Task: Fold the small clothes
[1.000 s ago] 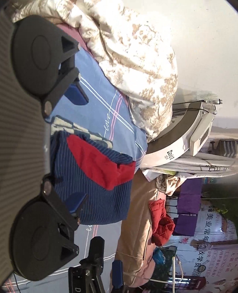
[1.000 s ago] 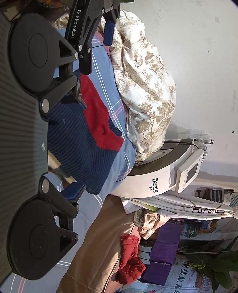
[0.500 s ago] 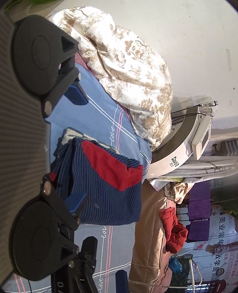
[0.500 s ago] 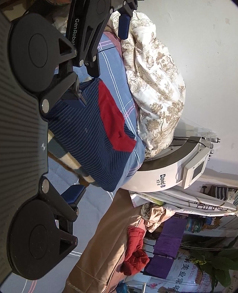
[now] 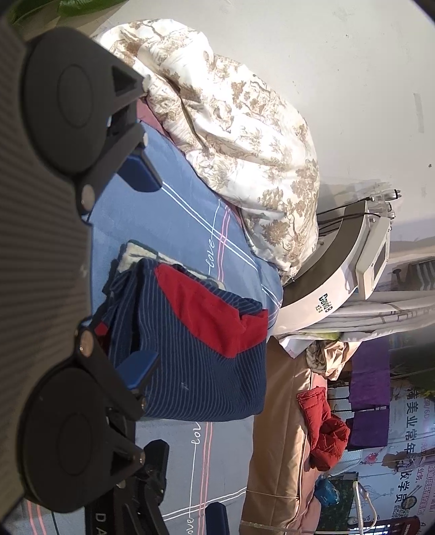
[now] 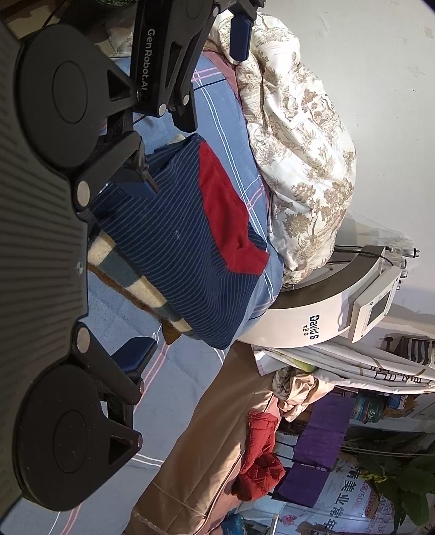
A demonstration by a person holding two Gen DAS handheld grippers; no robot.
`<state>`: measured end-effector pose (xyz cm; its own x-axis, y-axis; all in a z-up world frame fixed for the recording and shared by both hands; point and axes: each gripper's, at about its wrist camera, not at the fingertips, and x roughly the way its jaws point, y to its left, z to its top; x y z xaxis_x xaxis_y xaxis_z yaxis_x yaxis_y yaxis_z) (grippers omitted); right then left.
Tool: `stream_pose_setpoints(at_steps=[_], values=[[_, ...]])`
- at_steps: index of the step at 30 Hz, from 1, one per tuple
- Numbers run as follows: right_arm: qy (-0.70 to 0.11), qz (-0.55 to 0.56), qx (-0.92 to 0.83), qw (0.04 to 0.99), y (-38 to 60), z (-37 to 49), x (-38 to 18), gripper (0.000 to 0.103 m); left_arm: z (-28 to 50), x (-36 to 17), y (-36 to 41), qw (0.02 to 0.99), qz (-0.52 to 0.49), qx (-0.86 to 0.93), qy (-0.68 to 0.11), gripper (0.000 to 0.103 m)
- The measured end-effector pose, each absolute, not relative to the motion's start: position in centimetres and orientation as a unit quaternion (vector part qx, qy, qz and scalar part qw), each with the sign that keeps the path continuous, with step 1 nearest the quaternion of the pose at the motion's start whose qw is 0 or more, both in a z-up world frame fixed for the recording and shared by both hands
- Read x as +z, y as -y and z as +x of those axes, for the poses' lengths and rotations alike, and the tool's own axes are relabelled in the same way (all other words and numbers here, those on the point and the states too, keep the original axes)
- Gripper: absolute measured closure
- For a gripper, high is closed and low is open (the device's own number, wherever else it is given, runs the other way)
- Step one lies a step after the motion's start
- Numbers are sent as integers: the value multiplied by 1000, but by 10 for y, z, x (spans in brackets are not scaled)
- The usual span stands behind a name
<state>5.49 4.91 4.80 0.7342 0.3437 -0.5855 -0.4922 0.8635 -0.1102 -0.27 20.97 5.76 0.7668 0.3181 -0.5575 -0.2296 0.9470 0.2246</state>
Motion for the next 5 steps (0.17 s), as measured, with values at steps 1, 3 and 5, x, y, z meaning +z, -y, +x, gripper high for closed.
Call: stream_pose_setpoints(at_steps=[1, 3, 5], values=[[-285, -133, 224, 923, -49, 55, 48, 0, -3, 58, -210, 938, 71, 145, -308, 0], [-284, -138, 219, 923, -49, 55, 48, 0, -2, 59, -208, 936, 80, 149, -308, 0], [-285, -139, 216, 924, -49, 56, 48, 0, 0, 58, -207, 934, 88, 152, -312, 0]])
